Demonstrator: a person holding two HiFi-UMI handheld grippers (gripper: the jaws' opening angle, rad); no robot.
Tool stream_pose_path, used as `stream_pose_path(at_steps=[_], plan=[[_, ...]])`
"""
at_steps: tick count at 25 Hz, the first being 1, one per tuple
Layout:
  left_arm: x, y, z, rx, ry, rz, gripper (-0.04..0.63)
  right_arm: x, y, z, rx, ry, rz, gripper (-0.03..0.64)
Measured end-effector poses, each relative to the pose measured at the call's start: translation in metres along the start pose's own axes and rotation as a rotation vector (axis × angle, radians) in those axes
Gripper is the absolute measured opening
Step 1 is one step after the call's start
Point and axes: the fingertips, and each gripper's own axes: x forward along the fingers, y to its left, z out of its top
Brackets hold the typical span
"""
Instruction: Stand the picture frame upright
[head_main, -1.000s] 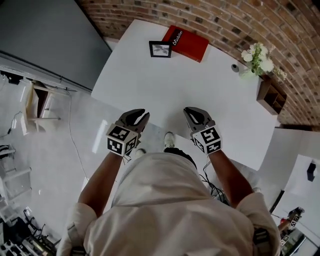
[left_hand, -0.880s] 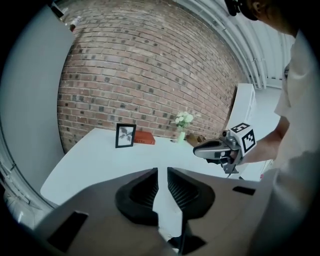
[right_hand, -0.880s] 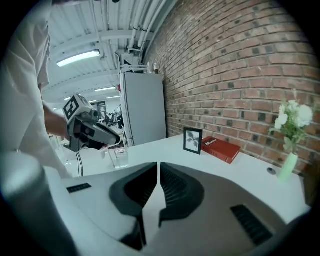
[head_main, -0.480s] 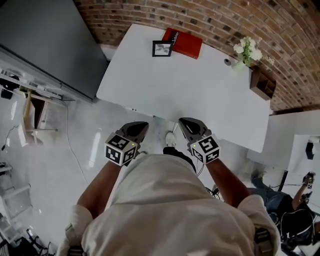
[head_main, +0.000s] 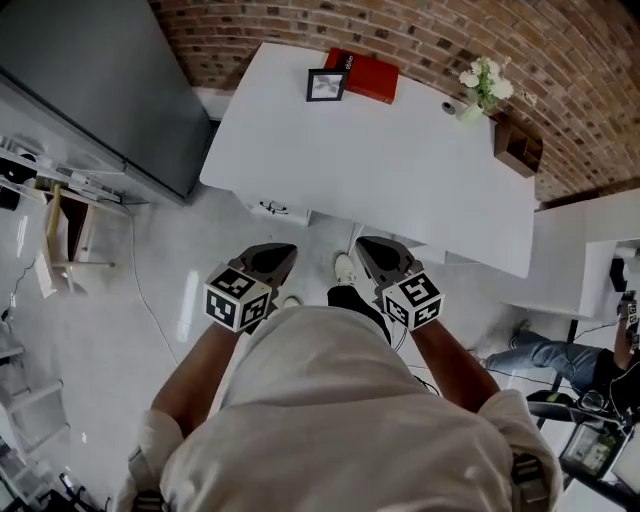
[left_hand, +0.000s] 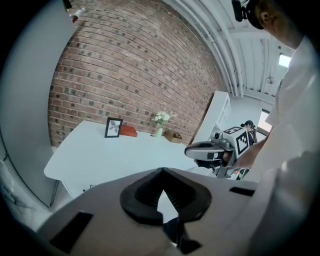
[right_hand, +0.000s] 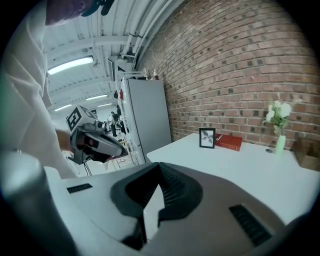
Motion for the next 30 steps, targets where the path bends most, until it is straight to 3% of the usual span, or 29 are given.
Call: stream_pose_path(at_steps=[30], plan=[[-0.058, -0.01, -0.037, -0.017, -0.048, 0.029, -0.005, -0.018, 0.073, -0.007, -0.051, -0.016, 0.042, 0.005]])
